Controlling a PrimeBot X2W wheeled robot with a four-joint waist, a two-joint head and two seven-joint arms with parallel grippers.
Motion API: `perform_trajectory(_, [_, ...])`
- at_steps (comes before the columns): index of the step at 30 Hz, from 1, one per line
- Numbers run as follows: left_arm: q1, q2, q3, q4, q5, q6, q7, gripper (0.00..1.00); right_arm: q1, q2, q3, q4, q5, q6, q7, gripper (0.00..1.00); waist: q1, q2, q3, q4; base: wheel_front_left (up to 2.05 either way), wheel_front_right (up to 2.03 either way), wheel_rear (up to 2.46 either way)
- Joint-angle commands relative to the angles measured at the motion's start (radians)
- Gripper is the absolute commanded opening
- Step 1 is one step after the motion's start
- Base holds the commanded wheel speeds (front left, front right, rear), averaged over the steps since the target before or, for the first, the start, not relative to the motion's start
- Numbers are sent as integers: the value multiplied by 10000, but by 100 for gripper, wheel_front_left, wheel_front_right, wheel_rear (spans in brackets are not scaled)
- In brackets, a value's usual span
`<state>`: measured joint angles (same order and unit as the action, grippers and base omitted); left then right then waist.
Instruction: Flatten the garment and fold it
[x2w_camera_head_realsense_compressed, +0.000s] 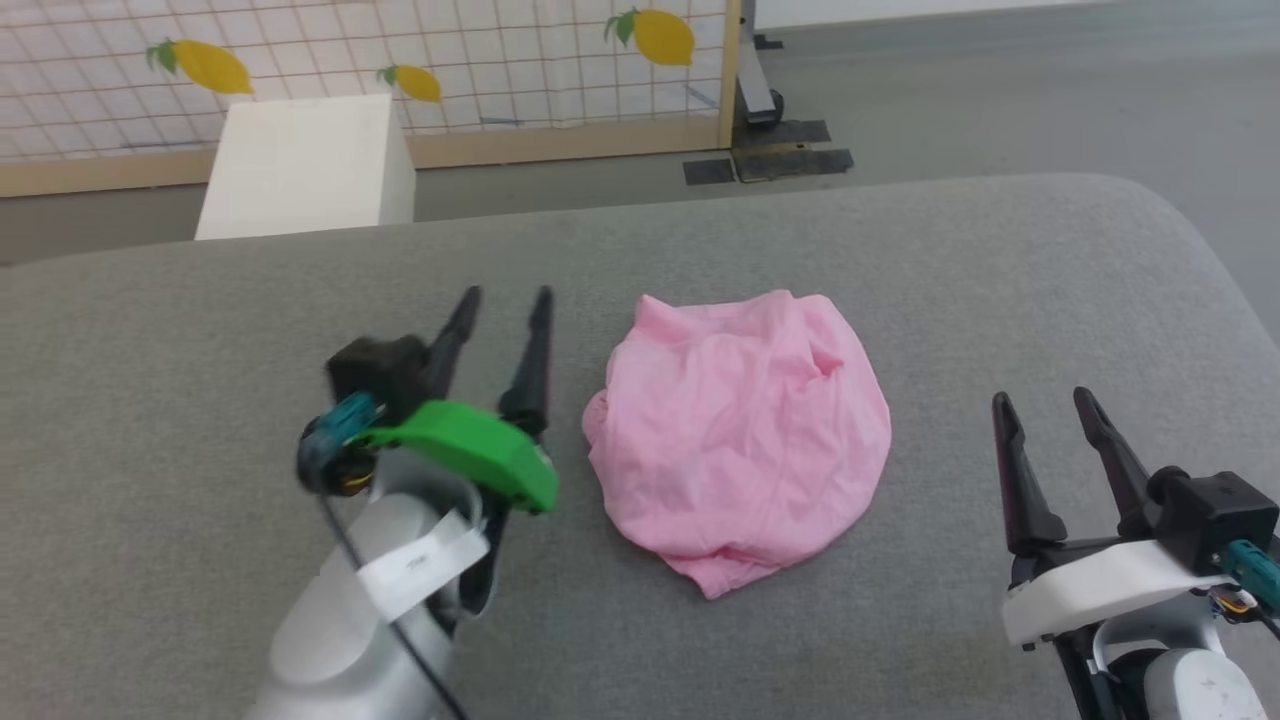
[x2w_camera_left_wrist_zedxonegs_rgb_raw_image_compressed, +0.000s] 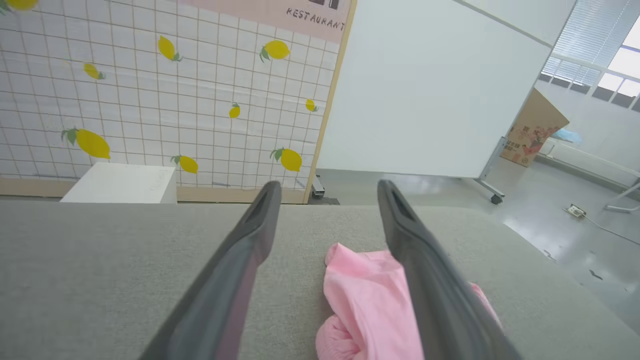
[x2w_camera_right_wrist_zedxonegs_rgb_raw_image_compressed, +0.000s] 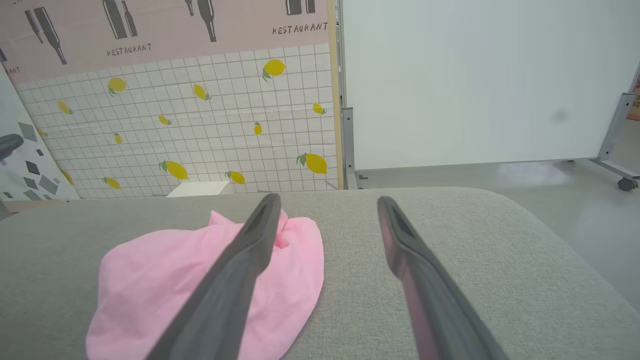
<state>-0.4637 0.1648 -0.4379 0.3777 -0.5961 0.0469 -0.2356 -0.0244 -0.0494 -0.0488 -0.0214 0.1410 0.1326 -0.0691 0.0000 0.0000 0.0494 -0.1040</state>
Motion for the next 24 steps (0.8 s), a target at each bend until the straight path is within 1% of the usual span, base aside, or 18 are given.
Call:
perform_trajectory(1, [387,158,193,-226,108,86,-141,100,67,-8,-59,-83,-43,-19,41,100,0,0,-183,230,0,0,0])
perform_trajectory(3, [788,325,508,-675,319,138,-232,100,107,-8,-139,-149,-53,-19,60,100,0,0,-226,332,0,0,0])
perform_trajectory(6, [1506,395,1202,-1620,718,148,-255,100,168,-8,-217,-237,-65,-19,74,100,0,0,-264,458,0,0,0])
perform_trajectory(10, [2533,328,2024,-2477,1270,-63,-258,100,224,-8,-216,-296,-59,-19,79,100,0,0,-262,570,0,0,0])
perform_trajectory(18, [3961,-136,2948,-2894,2019,-550,-260,100,270,-8,-152,-186,-16,-19,40,100,0,0,-229,758,0,0,0])
perform_trajectory(24, [4323,-481,3353,-2925,2492,-878,-261,100,277,-8,-134,-88,13,-19,-5,100,0,0,-198,877,0,0,0])
